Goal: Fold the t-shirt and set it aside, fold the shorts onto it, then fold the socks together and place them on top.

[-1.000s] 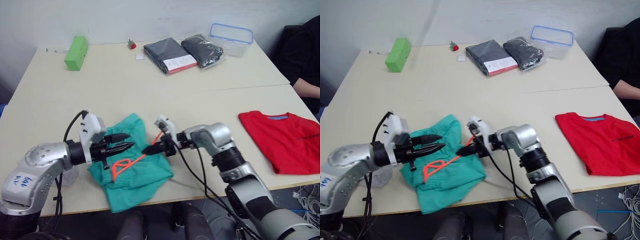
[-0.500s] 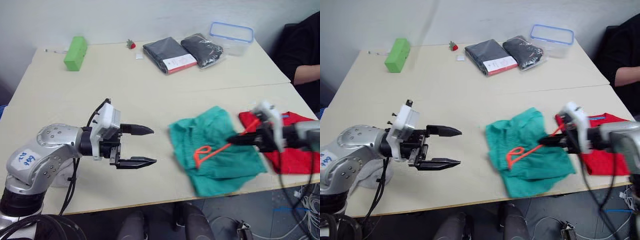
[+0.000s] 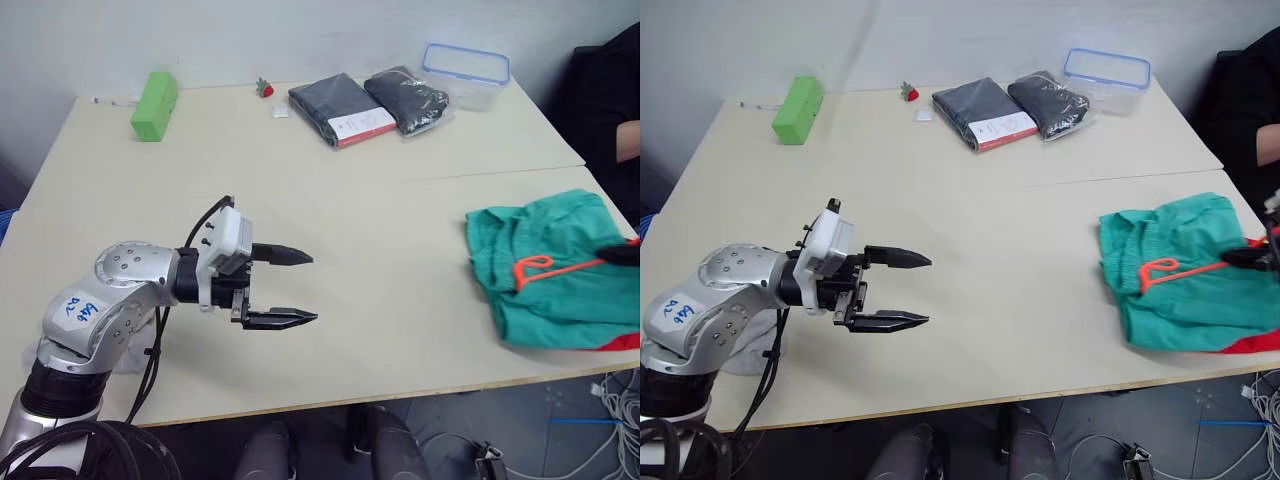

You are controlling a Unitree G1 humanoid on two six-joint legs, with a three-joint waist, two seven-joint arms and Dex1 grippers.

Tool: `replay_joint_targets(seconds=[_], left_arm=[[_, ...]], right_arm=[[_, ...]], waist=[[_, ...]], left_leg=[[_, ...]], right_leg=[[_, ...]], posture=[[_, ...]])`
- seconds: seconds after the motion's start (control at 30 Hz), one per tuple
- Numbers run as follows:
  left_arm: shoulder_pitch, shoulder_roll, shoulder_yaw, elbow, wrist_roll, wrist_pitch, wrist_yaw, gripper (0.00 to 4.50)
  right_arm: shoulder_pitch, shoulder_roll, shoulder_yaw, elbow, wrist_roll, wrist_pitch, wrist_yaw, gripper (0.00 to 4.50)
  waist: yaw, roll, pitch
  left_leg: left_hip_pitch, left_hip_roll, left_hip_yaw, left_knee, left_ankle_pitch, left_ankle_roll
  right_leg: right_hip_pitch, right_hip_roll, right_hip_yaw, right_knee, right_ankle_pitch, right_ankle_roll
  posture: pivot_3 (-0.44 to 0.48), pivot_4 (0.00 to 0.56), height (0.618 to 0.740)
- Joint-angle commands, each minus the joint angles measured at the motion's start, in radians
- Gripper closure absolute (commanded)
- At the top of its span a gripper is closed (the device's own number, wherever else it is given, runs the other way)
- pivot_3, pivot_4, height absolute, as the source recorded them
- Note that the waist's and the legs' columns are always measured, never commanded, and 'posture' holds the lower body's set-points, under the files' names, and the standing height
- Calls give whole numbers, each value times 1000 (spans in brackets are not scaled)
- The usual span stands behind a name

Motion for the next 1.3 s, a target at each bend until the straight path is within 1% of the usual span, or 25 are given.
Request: replay_joint_targets(seconds=[0.03, 0.17, 0.27, 0.37, 0.43, 0.53, 0.6, 0.67, 0.73, 0.87, 0.93, 0.97, 1.03, 1.07, 1.1, 1.13, 1.2, 1.23, 1.3], left_arm=[[-9, -5, 13, -33, 2, -18, 8, 27], [-31, -26, 6, -39, -8, -8, 21, 27], [-41, -32, -1, -44, -15, 2, 17, 27], [-49, -29, -4, -42, -23, 9, 6, 0], [-56, -28, -4, -35, -25, 12, 0, 0], [-59, -26, -2, -27, -22, 12, -9, 0], [-56, -23, 2, -26, -20, 11, -13, 0], [-52, -18, 7, -25, -18, 12, -13, 0], [-47, -14, 13, -25, -15, 14, -9, 0], [-11, 8, 35, -30, 3, 5, 5, 0], [17, 23, 57, -37, 13, 3, 23, 0], [32, 32, 67, -39, 22, 2, 33, 0], [76, 54, 86, -51, 59, -6, 66, 0], [103, 66, 96, -61, 79, -8, 84, 0], [131, 82, 101, -72, 109, -11, 105, 0], [169, 115, 94, -84, 174, -19, 138, 0], [241, 171, 88, -109, 281, -27, 194, 0], [288, 192, 100, -125, 326, -27, 225, 0], [371, 192, 157, -157, 365, -2, 292, 0]], right_arm=[[-21, -30, 16, 133, -78, -122, 3, 4500], [-1, 8, 9, 262, -131, -241, -119, 4500], [-3, 30, -20, 303, -121, -258, -143, 4500], [-18, 27, -60, 300, -84, -221, -120, 3730], [-12, 6, -89, 272, -59, -188, -74, 3098], [26, -51, -122, 233, -55, -202, -34, 2016], [32, -88, -151, 239, -55, -223, -53, 1321], [-7, -115, -180, 262, -48, -224, -89, 556], [-52, -126, -194, 277, -49, -231, -116, 20], [-205, -108, -189, 274, -58, -259, -139, 20], [-269, -34, -194, 161, 21, -203, -30, 20], [-274, 6, -199, 76, 79, -146, 30, 20], [-210, 95, -210, -183, 228, 5, 116, 20], [-164, 135, -212, -311, 291, 63, 135, 20], [-114, 173, -212, -442, 348, 113, 138, 20], [-59, 213, -203, -580, 404, 149, 140, 20], [9, 285, -179, -801, 494, 211, 116, 20], [29, 324, -155, -898, 532, 230, 100, 20], [47, 391, -116, -1020, 571, 242, 69, 20]], waist=[[-1, 0, 0], [0, 1, 0], [-2, 1, 0], [-2, 5, 0], [-1, 5, 0], [-1, 6, 0], [3, 8, -1], [2, 8, -1], [-2, 8, -1], [-9, 8, -1], [-13, 8, -1], [-19, 7, 0], [-29, 5, 1], [-29, 4, 1], [-27, 4, 1], [-23, 4, 1], [-10, 4, 1], [-4, 4, 1], [6, 4, 1]], left_leg=[[0, 0, 0, 0, 0, 0], [0, 0, 1, 0, 1, -1], [1, 0, 1, 1, 1, -1], [1, 0, 1, 1, 1, -2], [1, 0, 1, 1, 1, -2], [2, 0, 1, 1, 1, -2], [2, 0, 1, 1, 1, -2], [2, 0, 1, 1, 1, -2], [3, 0, 2, 1, 1, -2], [2, 2, 6, -1, 0, -4], [3, 3, 8, -2, 0, -4], [5, 3, 9, -2, 0, -5], [9, 5, 12, -2, 0, -5], [11, 5, 14, -2, -1, -6], [14, 5, 14, -4, -1, -6], [16, 5, 13, -5, -1, -6], [16, 6, 13, -5, -1, -7], [15, 5, 13, -6, -1, -7], [14, 4, 13, -6, -1, -6]], right_leg=[[0, 0, 0, 0, 0, 0], [0, 0, 0, 1, 0, 0], [1, 0, 1, 1, 0, 0], [1, 0, 2, 2, 0, 0], [1, 0, 3, 3, 0, 0], [1, 1, 5, 3, 0, 0], [1, 1, 5, 3, 0, 0], [1, 1, 5, 3, 0, 0], [1, 1, 7, 3, 0, 0], [1, 2, 11, 3, 0, 0], [0, 2, 13, 4, 0, -1], [0, 3, 15, 4, 0, -1], [1, 4, 19, 6, 0, -1], [2, 4, 20, 8, 0, -1], [2, 4, 21, 8, -1, -1], [2, 4, 21, 11, -1, -1], [0, 4, 20, 14, -1, -2], [-2, 3, 20, 14, -1, -2], [-3, 2, 20, 13, -1, -2]], posture=[[0, 150, 740], [0, 150, 740], [0, 150, 740], [0, 150, 740], [0, 150, 740], [0, 150, 740], [0, 150, 740], [0, 150, 740], [0, 150, 740], [0, 150, 740], [0, 150, 740], [0, 150, 740], [0, 150, 740], [0, 150, 740], [0, 150, 740], [0, 150, 740], [0, 150, 740], [0, 150, 740], [0, 150, 740]])
